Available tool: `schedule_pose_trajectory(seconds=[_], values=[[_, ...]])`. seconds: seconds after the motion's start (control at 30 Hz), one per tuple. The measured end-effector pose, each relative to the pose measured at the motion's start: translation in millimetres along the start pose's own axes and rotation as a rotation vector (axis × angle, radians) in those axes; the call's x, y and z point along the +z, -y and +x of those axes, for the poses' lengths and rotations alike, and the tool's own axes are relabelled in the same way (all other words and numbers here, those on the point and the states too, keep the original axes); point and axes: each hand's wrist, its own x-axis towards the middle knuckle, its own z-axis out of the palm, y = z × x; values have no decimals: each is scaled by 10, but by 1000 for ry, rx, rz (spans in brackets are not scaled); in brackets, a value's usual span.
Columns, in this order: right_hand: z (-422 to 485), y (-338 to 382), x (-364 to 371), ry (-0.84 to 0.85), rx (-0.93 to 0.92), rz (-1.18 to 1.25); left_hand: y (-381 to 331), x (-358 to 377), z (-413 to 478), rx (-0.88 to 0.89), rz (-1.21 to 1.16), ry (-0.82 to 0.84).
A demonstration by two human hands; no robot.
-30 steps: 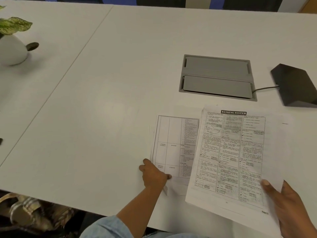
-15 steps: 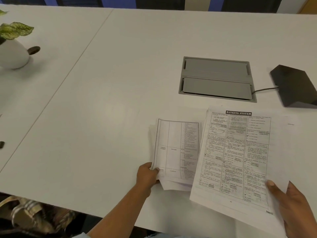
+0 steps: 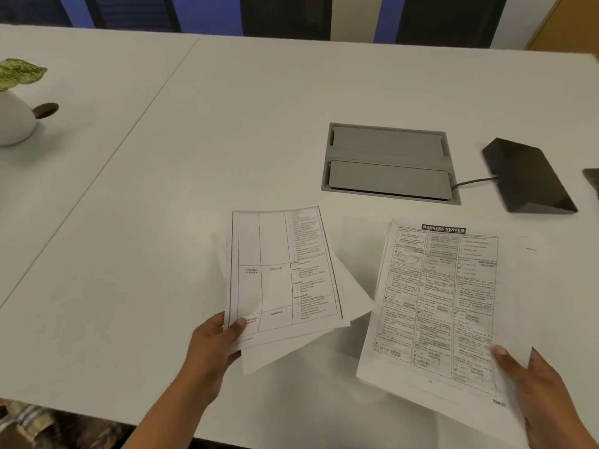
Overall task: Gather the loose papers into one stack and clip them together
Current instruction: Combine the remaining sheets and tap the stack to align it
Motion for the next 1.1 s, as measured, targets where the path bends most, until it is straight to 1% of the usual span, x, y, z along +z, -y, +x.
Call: schedule_pose_trajectory(seconds=[0.23,0.3,0.4,0.47,0.57,0.7,0.8,0.83,0.9,0.93,1.03,1.07,1.1], values=[[-17,45,302,59,-12,9,-370,329,-426,82,36,167],[-46,83,416,105,24,24,-415,467,-531,87,45,237],[-44,155,513,226,99,81,-430,657,-655,95,95,294],[-70,228,641,224,148,124,-413,724,-693,134,171,262],[-63,308,725,200,146,112,-377,757,-686,183,286,200],[-115,341,760,272,123,73,-355,721,-661,198,400,169],[-139,334,747,282,93,23,-345,651,-599,292,681,41],[-157,340,742,300,83,1,-357,635,-568,315,709,10],[-161,329,736,306,52,-69,-413,620,-489,287,599,30],[-139,315,740,302,47,-87,-459,626,-448,221,502,83],[-104,346,758,291,77,-146,-568,722,-380,-29,140,344],[-69,319,714,299,119,-75,-569,755,-363,-62,52,384],[-95,343,646,369,130,-19,-560,796,-342,-62,6,387]])
